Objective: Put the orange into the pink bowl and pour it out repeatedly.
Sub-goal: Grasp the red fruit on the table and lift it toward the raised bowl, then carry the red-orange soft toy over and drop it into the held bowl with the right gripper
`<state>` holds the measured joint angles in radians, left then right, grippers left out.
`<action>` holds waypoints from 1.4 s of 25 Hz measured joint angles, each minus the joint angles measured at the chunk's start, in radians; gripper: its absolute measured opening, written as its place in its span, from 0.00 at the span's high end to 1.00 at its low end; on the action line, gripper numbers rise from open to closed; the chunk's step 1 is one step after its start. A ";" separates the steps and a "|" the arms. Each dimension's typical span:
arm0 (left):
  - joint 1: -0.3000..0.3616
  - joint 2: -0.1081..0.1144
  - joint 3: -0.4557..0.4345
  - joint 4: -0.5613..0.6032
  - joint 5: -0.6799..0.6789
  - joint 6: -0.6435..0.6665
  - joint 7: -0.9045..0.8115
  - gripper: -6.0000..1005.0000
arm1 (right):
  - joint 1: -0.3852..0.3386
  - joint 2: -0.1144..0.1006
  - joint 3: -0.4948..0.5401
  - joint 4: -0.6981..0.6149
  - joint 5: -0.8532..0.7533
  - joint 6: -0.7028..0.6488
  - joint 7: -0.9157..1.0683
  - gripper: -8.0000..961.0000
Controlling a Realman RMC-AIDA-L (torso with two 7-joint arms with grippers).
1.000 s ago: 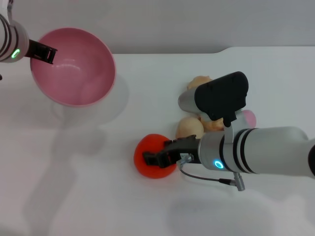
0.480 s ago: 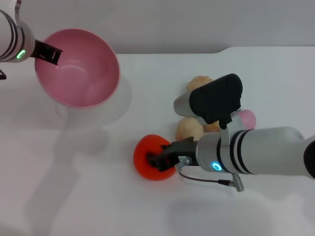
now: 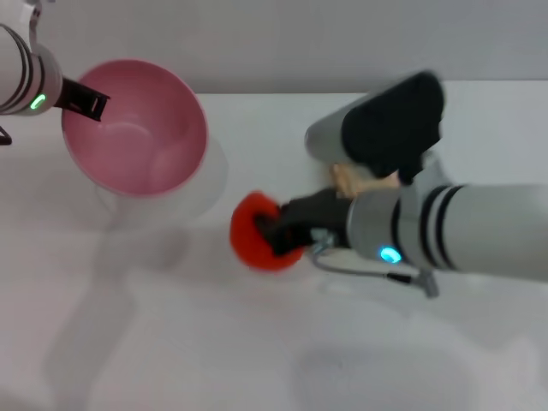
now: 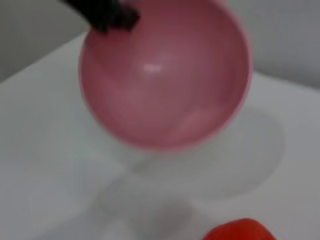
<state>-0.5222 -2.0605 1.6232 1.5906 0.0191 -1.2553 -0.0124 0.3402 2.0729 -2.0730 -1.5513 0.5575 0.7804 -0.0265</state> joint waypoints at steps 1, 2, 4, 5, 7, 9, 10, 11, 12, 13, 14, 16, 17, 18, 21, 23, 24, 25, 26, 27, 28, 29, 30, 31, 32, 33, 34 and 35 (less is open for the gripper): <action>-0.001 0.000 0.001 -0.005 -0.004 0.000 0.000 0.95 | -0.017 0.001 0.014 -0.044 -0.024 0.023 0.000 0.84; -0.001 0.000 0.001 -0.005 -0.004 0.000 0.000 0.94 | -0.028 0.002 0.027 -0.082 -0.040 0.039 0.000 0.84; 0.000 -0.001 0.014 -0.017 -0.014 0.001 0.002 0.94 | -0.051 0.005 0.056 -0.178 -0.080 0.091 0.000 0.85; 0.001 -0.001 0.018 -0.021 -0.016 0.001 0.003 0.94 | -0.059 0.006 0.065 -0.215 -0.098 0.111 0.000 0.86; 0.001 -0.001 0.023 -0.026 -0.020 0.001 0.003 0.94 | -0.072 0.006 0.080 -0.285 -0.133 0.144 0.000 0.87; -0.002 -0.001 0.037 -0.042 -0.061 0.001 0.003 0.94 | -0.077 0.008 0.089 -0.335 -0.156 0.165 0.000 0.88; -0.002 -0.001 0.041 -0.044 -0.069 0.001 0.004 0.94 | -0.077 0.008 0.093 -0.355 -0.162 0.172 0.000 0.89; -0.002 -0.001 0.041 -0.044 -0.069 0.001 0.004 0.94 | -0.076 0.007 0.096 -0.366 -0.166 0.177 -0.001 0.90; -0.002 -0.001 0.053 -0.046 -0.082 0.002 0.004 0.94 | -0.072 0.006 0.100 -0.373 -0.169 0.179 -0.001 0.91; -0.002 -0.001 0.053 -0.046 -0.082 0.002 0.004 0.94 | -0.069 0.005 0.102 -0.375 -0.170 0.181 -0.001 0.92; -0.005 -0.003 0.086 -0.048 -0.108 0.003 0.004 0.94 | -0.067 0.004 0.103 -0.374 -0.171 0.181 -0.001 0.92; -0.007 -0.003 0.097 -0.048 -0.116 0.004 0.004 0.94 | -0.061 0.004 0.106 -0.366 -0.171 0.177 -0.001 0.93; -0.013 -0.004 0.123 -0.045 -0.135 0.004 0.003 0.94 | -0.058 0.004 0.106 -0.359 -0.171 0.173 -0.001 0.93; -0.025 -0.004 0.155 -0.039 -0.164 0.005 -0.002 0.94 | -0.056 0.003 0.106 -0.354 -0.171 0.171 -0.001 0.94; -0.031 -0.005 0.163 -0.039 -0.171 0.005 -0.003 0.94 | -0.045 0.003 0.106 -0.330 -0.164 0.159 -0.001 0.94; -0.044 -0.005 0.177 -0.038 -0.181 0.007 -0.005 0.94 | -0.040 0.003 0.103 -0.305 -0.161 0.138 -0.001 0.93; -0.057 -0.006 0.187 -0.038 -0.193 0.013 -0.006 0.94 | -0.033 0.003 0.100 -0.282 -0.159 0.124 -0.001 0.93; -0.057 -0.006 0.187 -0.038 -0.193 0.013 -0.006 0.94 | -0.033 0.003 0.100 -0.282 -0.159 0.124 -0.001 0.92; -0.064 -0.007 0.192 -0.036 -0.203 0.015 -0.006 0.94 | -0.027 0.003 0.098 -0.269 -0.155 0.118 0.001 0.92; -0.064 -0.007 0.192 -0.036 -0.203 0.015 -0.006 0.94 | -0.019 0.003 0.098 -0.256 -0.148 0.114 0.004 0.92; -0.067 -0.007 0.194 -0.036 -0.210 0.016 -0.002 0.94 | -0.012 0.003 0.098 -0.244 -0.137 0.112 0.004 0.92; -0.068 -0.007 0.194 -0.035 -0.211 0.017 0.000 0.94 | 0.001 0.003 0.097 -0.230 -0.122 0.110 0.004 0.91; -0.068 -0.007 0.194 -0.033 -0.212 0.017 0.001 0.94 | 0.008 0.003 0.097 -0.218 -0.113 0.108 0.003 0.91; -0.068 -0.007 0.194 -0.031 -0.215 0.017 0.001 0.93 | 0.017 0.002 0.095 -0.204 -0.103 0.104 0.001 0.91; -0.068 -0.007 0.195 -0.028 -0.218 0.017 0.002 0.93 | 0.025 0.002 0.091 -0.190 -0.100 0.101 0.000 0.91; -0.068 -0.007 0.195 -0.027 -0.219 0.017 0.002 0.93 | 0.031 0.002 0.085 -0.180 -0.099 0.097 0.000 0.90; -0.068 -0.006 0.195 -0.026 -0.220 0.017 0.002 0.93 | 0.035 0.002 0.080 -0.173 -0.099 0.094 0.000 0.90; -0.068 -0.005 0.195 -0.025 -0.220 0.018 0.002 0.93 | 0.038 0.002 0.075 -0.171 -0.098 0.093 0.000 0.90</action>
<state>-0.5903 -2.0659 1.8186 1.5657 -0.2008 -1.2378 -0.0101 0.3786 2.0751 -1.9983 -1.7221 0.4590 0.8730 -0.0267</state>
